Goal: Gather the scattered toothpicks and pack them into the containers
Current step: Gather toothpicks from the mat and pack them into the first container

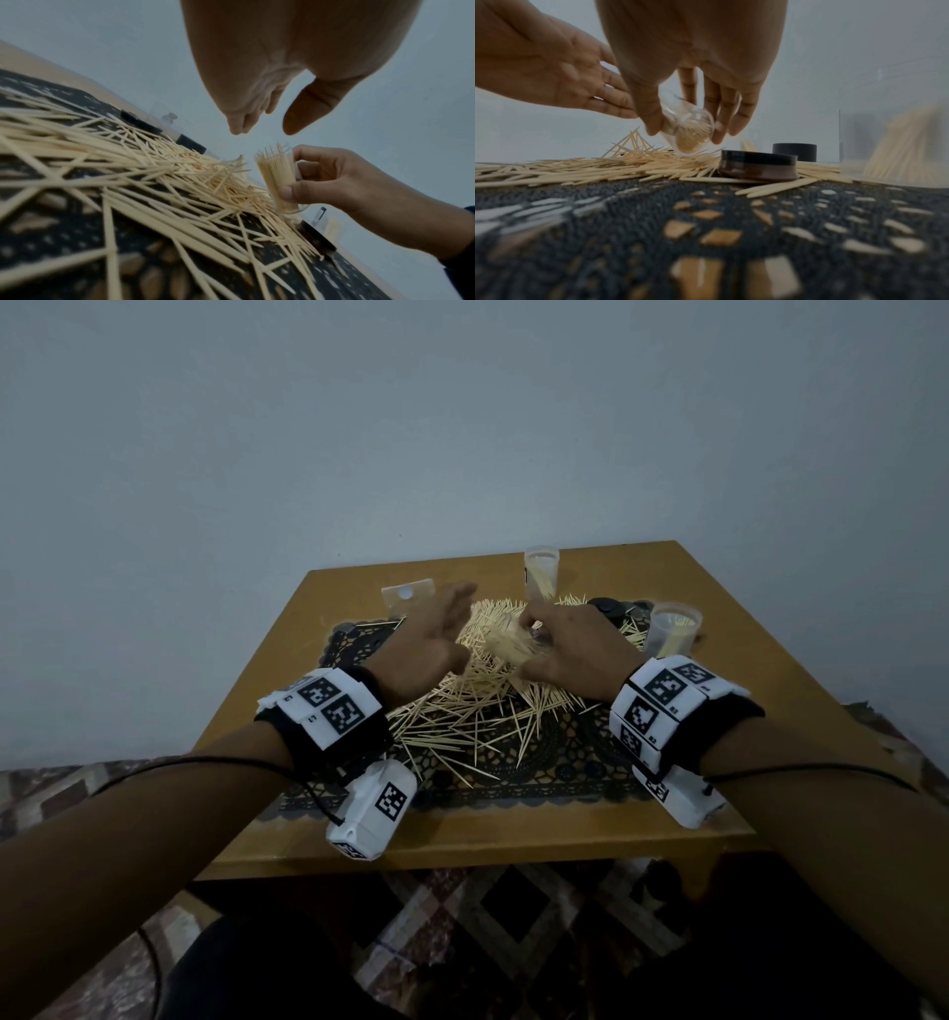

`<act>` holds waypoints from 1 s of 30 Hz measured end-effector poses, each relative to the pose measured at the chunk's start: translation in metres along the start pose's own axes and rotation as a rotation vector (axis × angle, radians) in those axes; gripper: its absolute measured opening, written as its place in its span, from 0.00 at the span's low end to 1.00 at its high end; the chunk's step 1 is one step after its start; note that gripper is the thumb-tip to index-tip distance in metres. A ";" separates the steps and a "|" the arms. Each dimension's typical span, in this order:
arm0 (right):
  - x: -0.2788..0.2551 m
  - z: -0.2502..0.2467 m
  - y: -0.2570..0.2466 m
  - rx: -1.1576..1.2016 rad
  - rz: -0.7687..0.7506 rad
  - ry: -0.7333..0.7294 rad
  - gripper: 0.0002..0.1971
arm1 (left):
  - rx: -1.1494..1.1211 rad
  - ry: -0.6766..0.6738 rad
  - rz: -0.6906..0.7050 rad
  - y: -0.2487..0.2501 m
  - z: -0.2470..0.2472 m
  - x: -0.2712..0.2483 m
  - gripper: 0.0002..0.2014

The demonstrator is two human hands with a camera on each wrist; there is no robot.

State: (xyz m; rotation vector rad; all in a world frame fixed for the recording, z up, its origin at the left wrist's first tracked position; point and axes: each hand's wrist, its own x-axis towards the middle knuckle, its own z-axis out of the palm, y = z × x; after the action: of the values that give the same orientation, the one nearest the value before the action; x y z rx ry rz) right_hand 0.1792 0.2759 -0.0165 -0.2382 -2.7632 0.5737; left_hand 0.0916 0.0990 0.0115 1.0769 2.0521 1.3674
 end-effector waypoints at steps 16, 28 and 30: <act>0.003 0.001 0.004 -0.064 0.071 0.030 0.22 | 1.171 -0.131 -0.146 -0.036 0.002 0.016 0.38; 0.001 -0.001 0.001 -0.034 0.074 -0.005 0.23 | 0.941 0.004 -0.022 -0.033 0.006 0.030 0.18; 0.001 -0.001 0.001 -0.029 0.073 -0.009 0.23 | 0.859 0.045 -0.069 -0.032 0.007 0.031 0.21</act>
State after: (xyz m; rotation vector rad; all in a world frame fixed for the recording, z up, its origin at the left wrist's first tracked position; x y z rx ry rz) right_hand 0.1790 0.2770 -0.0156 -0.3449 -2.7826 0.5548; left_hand 0.0669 0.1209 -0.0185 1.2615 2.7540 0.4332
